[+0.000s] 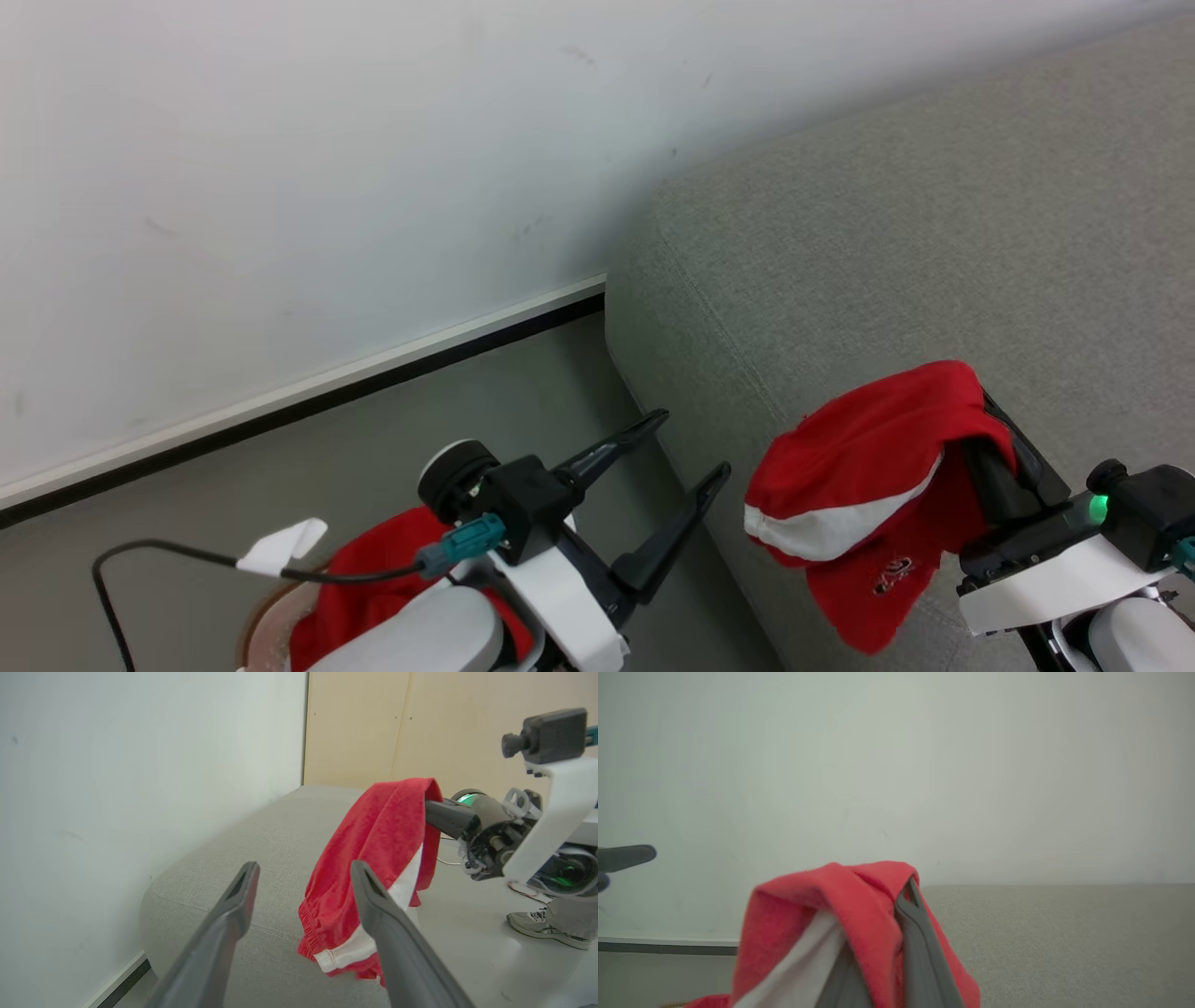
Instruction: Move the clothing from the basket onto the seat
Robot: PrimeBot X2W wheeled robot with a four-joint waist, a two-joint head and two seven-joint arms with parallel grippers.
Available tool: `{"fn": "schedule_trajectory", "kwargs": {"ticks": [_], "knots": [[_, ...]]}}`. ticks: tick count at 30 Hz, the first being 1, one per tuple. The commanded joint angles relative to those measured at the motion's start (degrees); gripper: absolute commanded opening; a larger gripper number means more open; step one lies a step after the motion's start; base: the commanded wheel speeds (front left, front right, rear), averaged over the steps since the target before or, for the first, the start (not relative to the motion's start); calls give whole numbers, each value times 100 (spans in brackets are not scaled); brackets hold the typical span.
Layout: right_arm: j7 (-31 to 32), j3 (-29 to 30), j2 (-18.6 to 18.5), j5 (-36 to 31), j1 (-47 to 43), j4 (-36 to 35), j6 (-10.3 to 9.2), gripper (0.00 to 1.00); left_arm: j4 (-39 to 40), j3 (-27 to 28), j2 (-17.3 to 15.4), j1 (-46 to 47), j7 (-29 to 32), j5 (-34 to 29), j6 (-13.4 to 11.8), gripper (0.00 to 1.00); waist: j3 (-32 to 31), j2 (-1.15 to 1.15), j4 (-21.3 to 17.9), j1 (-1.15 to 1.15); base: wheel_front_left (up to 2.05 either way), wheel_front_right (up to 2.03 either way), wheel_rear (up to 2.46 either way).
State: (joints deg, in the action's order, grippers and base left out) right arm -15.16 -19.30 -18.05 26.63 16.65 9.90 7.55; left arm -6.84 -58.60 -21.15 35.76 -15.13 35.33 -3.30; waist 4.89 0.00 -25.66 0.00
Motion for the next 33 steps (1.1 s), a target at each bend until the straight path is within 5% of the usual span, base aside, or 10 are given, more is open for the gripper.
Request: {"fn": "schedule_trajectory", "kwargs": {"ticks": [1, 12, 26, 33], "knots": [[1, 28, -19, -54, -67, -32, -12, 0, -16, 4, -11, -47, 0, -91, 7, 100, 53, 0, -52, 0, 0, 0, 0], [2, 383, -108, 139, 638, -304, -12, 0, 8, 0, -48, 179, 77, -162, 164, 100, 678, 0, 116, 0, 0, 0, 0], [503, 1720, -1119, 312, 3032, 284, -12, 0, 592, 182, -577, 1059, 431, -383, 425, 100, 3100, 0, 1392, 0, 0, 0, 0], [816, 2778, -1627, -48, 3941, 846, -12, 0, 515, 312, -566, 1249, 279, -373, 480, 100, 3653, 0, 1921, 0, 0, 0, 0]]}}
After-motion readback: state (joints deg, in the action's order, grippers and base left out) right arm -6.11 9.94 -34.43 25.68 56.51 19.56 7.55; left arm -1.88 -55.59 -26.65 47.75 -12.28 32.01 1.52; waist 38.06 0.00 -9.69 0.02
